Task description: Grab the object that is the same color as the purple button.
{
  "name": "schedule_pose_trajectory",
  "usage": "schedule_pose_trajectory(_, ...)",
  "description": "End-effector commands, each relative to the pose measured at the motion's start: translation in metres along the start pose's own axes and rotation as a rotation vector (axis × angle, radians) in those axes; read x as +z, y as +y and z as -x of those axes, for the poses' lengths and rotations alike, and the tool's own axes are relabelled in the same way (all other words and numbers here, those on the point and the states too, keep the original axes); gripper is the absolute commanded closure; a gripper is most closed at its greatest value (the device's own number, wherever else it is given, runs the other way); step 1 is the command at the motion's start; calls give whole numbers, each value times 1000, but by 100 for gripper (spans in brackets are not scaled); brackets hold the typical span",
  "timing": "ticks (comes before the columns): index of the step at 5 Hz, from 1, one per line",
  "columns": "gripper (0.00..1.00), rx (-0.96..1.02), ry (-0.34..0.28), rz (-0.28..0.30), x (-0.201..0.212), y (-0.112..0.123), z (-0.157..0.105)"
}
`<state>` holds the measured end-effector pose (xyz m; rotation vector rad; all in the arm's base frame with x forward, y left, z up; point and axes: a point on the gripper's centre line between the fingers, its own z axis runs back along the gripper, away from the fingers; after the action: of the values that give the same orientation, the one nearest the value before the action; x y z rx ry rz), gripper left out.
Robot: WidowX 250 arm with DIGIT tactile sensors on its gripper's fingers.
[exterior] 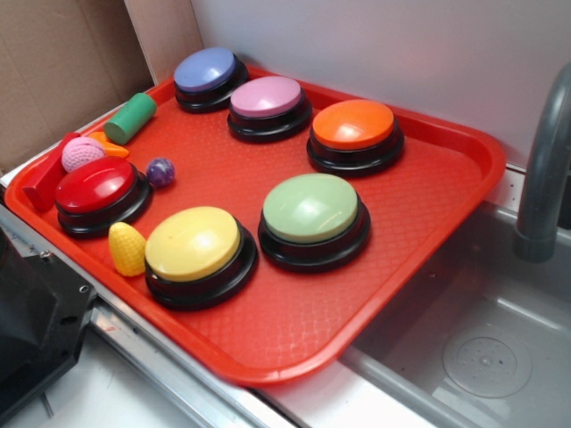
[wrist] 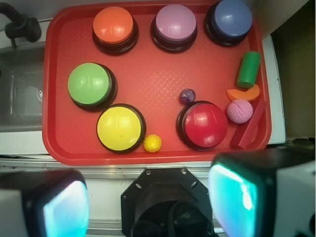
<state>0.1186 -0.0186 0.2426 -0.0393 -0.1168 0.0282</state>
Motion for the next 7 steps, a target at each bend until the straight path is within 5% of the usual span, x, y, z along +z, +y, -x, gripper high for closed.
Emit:
schedule_pose_trajectory(1, 0, 0, 0, 0, 0, 0, 0)
schedule_pose_trajectory(4, 0, -285, 43, -87, -72, 49, -29)
schedule_pose_trajectory(5, 0, -359, 52, -77, -106, 66, -43)
schedule_pose_trajectory(6, 0, -371, -16, -55, -134, 76, -52)
schedule_pose_trajectory(7, 0, -357, 14, -45, -167, 83, -60)
